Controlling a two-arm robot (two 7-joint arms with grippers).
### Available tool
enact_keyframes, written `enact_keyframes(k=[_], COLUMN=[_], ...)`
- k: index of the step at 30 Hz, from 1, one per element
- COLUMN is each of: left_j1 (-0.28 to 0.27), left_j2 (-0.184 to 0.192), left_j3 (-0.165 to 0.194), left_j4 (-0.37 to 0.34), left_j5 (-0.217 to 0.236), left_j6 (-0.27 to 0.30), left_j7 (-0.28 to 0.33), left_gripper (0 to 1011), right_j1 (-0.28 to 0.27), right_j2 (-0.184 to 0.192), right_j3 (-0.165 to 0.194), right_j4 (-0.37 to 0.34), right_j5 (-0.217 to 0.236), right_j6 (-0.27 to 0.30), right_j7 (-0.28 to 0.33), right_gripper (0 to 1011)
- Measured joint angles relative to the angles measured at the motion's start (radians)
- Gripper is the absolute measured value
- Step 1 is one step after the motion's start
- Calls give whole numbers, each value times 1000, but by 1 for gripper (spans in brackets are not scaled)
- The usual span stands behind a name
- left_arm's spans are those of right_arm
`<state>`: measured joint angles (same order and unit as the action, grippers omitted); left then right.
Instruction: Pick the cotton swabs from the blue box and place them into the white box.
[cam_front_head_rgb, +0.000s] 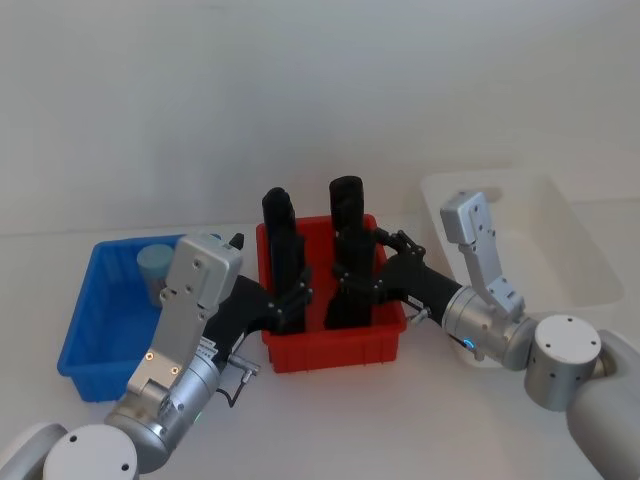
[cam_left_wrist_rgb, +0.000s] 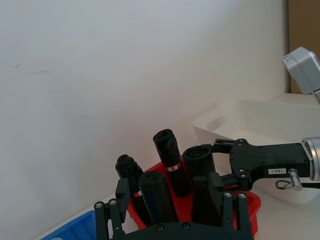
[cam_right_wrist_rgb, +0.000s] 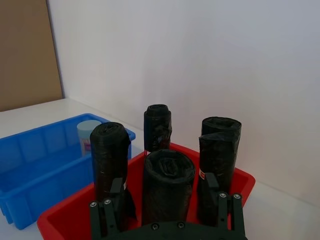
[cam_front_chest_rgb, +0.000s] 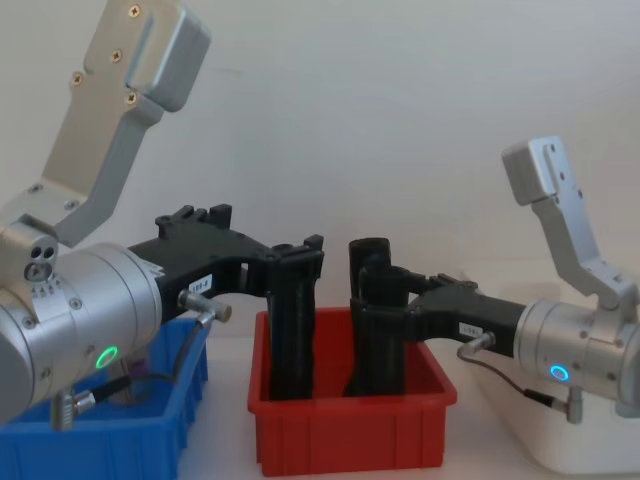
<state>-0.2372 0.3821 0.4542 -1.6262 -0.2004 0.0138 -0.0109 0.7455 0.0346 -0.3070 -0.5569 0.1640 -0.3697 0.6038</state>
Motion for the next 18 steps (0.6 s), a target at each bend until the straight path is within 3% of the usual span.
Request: enact_keyframes(k=[8,15,18], left_j1=[0,0,0], left_j2=[0,0,0], left_j3=[0,0,0], left_j4=[0,0,0], left_j5=[0,0,0], left_j6=[0,0,0], left_j7=[0,0,0], left_gripper=[1004,1004,1004], right_j1=[102,166,189], right_j2=[-38,-62,-71], right_j3=[-2,-1,1], right_j4=[191,310,352], right_j5=[1,5,6], right_j6=[-70,-115,-132], right_j7=[39,74,87], right_gripper=[1002,862,750])
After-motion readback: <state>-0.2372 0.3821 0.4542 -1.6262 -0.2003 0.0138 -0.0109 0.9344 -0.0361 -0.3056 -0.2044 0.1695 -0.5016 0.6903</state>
